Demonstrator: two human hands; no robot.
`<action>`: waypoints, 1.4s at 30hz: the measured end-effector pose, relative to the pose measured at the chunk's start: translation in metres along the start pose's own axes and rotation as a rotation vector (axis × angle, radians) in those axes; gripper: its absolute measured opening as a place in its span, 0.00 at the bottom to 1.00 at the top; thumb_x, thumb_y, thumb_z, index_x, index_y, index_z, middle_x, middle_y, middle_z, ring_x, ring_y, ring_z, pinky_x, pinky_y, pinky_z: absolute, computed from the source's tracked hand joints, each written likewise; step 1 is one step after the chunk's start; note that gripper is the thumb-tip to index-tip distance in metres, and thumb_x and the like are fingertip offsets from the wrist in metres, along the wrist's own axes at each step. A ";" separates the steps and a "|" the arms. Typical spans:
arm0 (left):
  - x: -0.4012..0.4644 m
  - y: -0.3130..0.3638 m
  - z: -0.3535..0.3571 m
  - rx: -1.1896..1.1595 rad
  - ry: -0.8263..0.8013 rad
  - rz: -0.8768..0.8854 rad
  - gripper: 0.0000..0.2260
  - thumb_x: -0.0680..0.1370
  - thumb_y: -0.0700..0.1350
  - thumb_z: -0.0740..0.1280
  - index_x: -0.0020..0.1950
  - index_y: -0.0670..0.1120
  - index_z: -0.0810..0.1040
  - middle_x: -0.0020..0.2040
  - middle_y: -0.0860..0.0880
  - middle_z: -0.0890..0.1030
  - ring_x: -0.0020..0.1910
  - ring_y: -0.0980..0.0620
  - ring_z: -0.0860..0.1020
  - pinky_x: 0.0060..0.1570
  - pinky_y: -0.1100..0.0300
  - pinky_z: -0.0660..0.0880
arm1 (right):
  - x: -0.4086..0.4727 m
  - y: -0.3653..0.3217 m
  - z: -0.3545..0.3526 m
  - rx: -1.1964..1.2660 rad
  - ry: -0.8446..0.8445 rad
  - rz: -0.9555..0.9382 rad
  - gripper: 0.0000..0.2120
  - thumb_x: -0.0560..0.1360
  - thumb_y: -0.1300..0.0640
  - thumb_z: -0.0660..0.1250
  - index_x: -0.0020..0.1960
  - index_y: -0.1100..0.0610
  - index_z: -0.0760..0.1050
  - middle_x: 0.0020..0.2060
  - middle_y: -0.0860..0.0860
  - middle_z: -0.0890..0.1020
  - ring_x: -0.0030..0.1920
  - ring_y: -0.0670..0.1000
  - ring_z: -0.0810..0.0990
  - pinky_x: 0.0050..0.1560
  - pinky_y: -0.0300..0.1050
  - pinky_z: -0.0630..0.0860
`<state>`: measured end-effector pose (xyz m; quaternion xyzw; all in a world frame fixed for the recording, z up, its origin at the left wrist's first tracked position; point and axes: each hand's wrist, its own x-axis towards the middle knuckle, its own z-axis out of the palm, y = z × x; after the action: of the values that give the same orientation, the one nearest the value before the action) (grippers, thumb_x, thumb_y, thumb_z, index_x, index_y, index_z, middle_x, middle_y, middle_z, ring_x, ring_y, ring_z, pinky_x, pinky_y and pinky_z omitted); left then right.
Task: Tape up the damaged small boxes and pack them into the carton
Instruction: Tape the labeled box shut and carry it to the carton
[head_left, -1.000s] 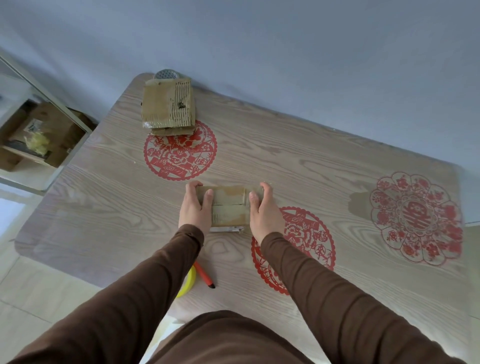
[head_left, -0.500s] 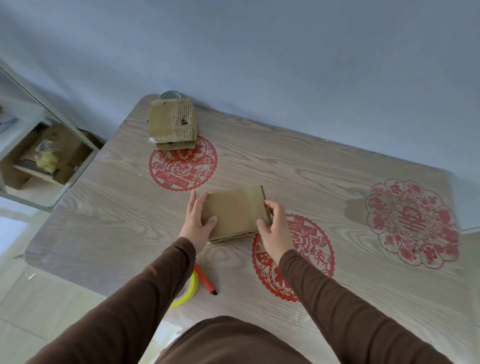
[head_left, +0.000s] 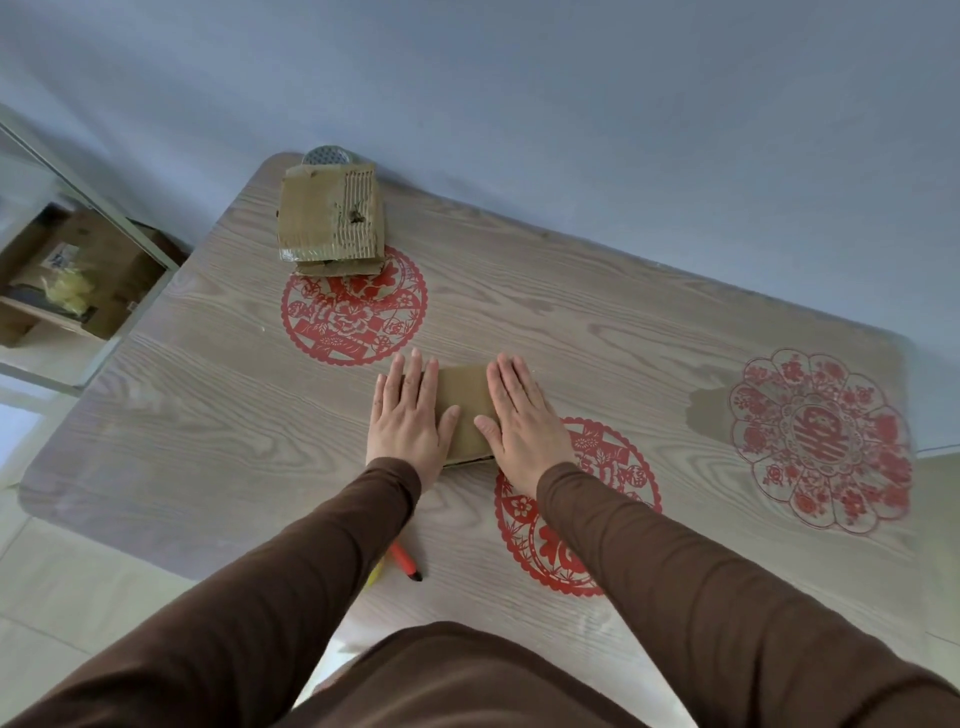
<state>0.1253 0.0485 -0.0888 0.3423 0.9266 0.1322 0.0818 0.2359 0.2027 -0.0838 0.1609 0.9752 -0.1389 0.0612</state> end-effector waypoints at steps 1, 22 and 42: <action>0.000 0.000 0.000 -0.007 -0.007 0.002 0.34 0.81 0.63 0.45 0.82 0.45 0.54 0.83 0.45 0.51 0.82 0.45 0.45 0.80 0.48 0.43 | 0.001 0.001 0.000 -0.002 -0.016 0.000 0.35 0.82 0.37 0.35 0.82 0.55 0.36 0.81 0.51 0.38 0.80 0.49 0.33 0.81 0.52 0.45; -0.024 0.013 -0.033 -1.053 0.151 -0.526 0.20 0.77 0.41 0.70 0.67 0.47 0.70 0.60 0.46 0.74 0.57 0.49 0.76 0.57 0.54 0.78 | -0.022 -0.002 -0.040 1.177 0.310 0.587 0.16 0.79 0.57 0.65 0.65 0.56 0.69 0.55 0.50 0.77 0.53 0.51 0.78 0.48 0.41 0.75; -0.017 0.024 -0.020 -0.874 0.185 -0.564 0.19 0.78 0.54 0.70 0.64 0.49 0.70 0.56 0.49 0.78 0.53 0.48 0.77 0.58 0.50 0.76 | -0.025 -0.010 -0.028 1.269 0.268 0.668 0.37 0.79 0.36 0.62 0.80 0.52 0.55 0.75 0.52 0.68 0.70 0.51 0.70 0.68 0.47 0.67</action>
<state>0.1476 0.0512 -0.0619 0.0007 0.8444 0.5089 0.1673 0.2537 0.1949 -0.0505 0.4698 0.6049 -0.6307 -0.1245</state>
